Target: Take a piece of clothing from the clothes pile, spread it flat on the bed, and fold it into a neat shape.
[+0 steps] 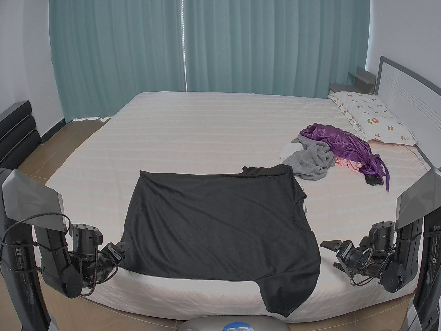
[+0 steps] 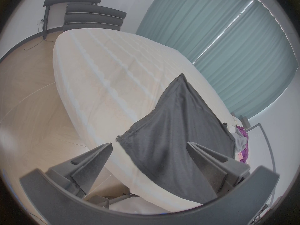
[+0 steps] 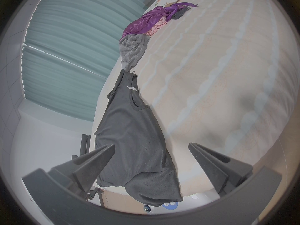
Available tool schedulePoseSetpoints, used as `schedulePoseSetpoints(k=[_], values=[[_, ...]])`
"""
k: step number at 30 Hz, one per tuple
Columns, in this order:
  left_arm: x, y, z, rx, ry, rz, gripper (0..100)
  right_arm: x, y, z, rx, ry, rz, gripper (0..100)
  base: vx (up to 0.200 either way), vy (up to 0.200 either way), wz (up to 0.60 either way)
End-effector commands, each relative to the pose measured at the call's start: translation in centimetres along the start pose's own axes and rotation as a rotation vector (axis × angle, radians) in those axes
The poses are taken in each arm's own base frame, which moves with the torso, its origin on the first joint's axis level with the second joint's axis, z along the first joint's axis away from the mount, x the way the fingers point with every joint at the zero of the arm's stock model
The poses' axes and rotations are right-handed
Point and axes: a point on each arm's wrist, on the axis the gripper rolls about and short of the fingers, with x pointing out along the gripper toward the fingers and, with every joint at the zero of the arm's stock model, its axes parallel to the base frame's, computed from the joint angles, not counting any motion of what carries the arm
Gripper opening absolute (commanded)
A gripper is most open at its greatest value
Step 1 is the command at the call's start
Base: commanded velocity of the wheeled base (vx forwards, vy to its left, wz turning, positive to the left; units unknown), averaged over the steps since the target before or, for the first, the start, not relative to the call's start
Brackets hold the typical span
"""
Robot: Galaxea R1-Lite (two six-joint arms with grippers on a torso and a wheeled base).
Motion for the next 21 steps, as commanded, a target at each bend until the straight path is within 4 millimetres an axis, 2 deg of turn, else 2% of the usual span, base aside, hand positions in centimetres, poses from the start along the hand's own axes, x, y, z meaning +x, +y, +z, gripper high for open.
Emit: schedulePoseSetpoints(k=[1,13,14,21], values=[[1.1,1.2,-1.0,0.01,0.036,0.058,100,0.1,0.0,0.0,-0.003,-0.001,0.004,100,0.0,0.0,0.0],[2.3,1.1,-1.0,0.04,0.007,0.077,100,0.2,-0.1,0.0,-0.003,-0.002,0.003,100,0.0,0.0,0.0],[2.3,1.2,-1.1,0.043,0.003,0.082,0,0.2,-0.1,0.0,-0.003,-0.002,0.003,100,0.0,0.0,0.0],[1.6,1.6,-1.1,0.055,-0.021,0.128,0,0.2,-0.1,0.0,-0.003,-0.001,0.004,100,0.0,0.0,0.0]])
